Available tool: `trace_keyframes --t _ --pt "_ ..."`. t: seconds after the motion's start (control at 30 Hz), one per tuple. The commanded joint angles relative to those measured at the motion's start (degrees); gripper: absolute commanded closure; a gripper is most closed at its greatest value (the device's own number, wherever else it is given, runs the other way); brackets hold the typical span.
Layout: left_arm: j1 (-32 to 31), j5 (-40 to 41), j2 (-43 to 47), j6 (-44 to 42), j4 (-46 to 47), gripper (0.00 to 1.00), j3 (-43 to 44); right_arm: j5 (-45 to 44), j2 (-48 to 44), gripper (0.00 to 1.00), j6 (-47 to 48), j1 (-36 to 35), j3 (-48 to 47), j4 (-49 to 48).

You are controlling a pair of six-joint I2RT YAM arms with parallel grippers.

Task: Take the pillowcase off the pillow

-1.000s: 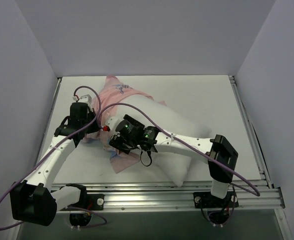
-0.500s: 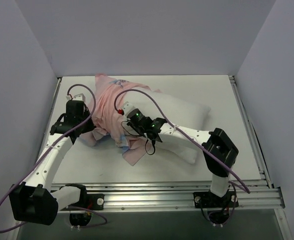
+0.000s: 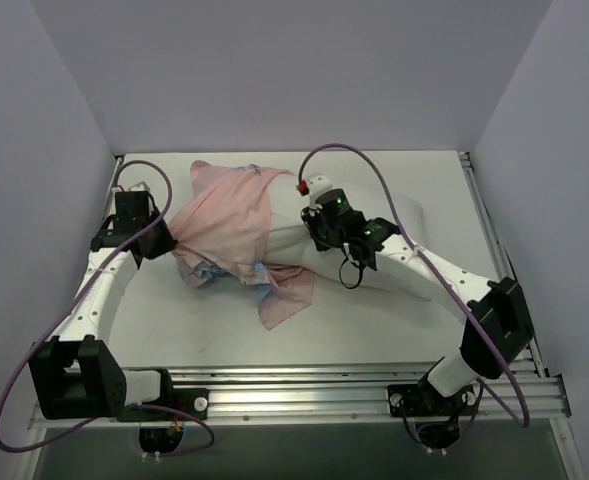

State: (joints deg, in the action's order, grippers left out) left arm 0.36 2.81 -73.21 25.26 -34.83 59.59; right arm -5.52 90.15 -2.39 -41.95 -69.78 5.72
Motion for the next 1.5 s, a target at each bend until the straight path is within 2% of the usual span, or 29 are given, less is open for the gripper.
trace_keyframes --t 0.0,0.2,0.4,0.7,0.97,1.1,1.23,1.4,1.47 --pt "4.1 11.3 -1.0 -2.5 3.8 0.98 5.5 -10.6 -6.5 1.0 -0.8 9.0 2.5 13.4" --pt "5.2 11.4 -4.1 -2.7 4.6 0.98 9.6 -5.2 -12.5 1.0 -4.3 12.1 3.0 14.4" --pt "5.4 12.8 -10.2 -2.1 5.7 0.98 11.3 -4.2 -16.3 1.0 -6.7 14.7 1.3 17.5" --pt "8.5 13.3 -16.8 -0.6 8.5 0.98 11.5 -2.4 -21.9 1.0 -5.6 19.1 -5.8 23.1" --pt "10.4 11.6 -20.9 -0.8 7.8 0.98 15.9 0.3 -26.1 1.0 -6.7 20.3 -8.5 24.6" --pt "10.4 11.9 -20.2 -1.3 7.8 0.98 19.2 4.9 -24.9 1.0 -6.2 20.4 -16.4 26.2" --pt "10.5 12.0 -20.7 -3.5 2.1 0.98 26.3 10.8 -20.5 1.0 -5.2 20.3 -32.1 28.3" --pt "10.2 6.5 -18.2 -2.9 1.2 0.98 33.4 8.1 -14.5 1.0 -3.9 20.4 -42.8 28.2" --pt "9.8 2.7 -18.5 -2.6 -2.3 0.98 41.3 6.5 -10.7 1.0 -3.3 20.6 -46.1 27.2"
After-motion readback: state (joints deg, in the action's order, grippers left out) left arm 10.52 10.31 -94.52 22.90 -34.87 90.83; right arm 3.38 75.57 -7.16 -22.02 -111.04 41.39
